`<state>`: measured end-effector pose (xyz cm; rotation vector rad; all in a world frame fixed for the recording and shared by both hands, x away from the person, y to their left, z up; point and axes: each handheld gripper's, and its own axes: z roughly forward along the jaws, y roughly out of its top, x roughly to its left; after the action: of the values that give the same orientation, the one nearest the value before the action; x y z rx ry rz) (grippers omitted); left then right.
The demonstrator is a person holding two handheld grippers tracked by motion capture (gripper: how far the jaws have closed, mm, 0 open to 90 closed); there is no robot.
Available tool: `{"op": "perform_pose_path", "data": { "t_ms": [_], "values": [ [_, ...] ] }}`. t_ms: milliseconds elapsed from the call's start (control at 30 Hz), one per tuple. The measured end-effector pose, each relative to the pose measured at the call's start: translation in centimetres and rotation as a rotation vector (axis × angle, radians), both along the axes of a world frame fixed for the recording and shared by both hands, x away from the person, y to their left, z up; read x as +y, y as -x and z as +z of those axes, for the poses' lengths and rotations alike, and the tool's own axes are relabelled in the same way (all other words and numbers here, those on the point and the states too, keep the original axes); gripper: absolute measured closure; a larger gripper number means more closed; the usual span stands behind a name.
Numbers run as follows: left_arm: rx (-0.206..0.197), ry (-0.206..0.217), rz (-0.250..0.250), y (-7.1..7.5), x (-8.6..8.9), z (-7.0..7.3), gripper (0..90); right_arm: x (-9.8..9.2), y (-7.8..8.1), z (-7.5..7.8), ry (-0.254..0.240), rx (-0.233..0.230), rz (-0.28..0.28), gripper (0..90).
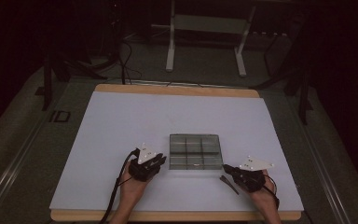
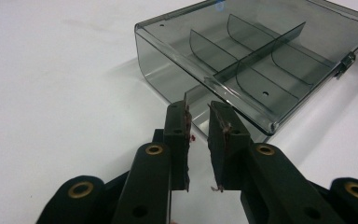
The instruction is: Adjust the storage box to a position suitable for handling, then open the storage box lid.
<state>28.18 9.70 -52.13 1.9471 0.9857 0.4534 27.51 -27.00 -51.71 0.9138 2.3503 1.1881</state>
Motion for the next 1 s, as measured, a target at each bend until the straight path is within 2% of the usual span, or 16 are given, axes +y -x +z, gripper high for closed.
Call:
{"op": "perform_pose_path", "data": {
  "t_ms": [367, 1000],
  "values": [
    [-0.001, -0.006, -0.006, 0.1, -0.1, 0.0, 77.8, 0.0, -0.1, -0.1, -0.009, -0.006, -0.001, 90.0],
    [0.009, -0.039, -0.106, 1.6, -0.5, -0.2, 76.1, -0.2, -0.3, -0.1, -0.017, -0.005, 0.008, 90.0]
  ]
}}
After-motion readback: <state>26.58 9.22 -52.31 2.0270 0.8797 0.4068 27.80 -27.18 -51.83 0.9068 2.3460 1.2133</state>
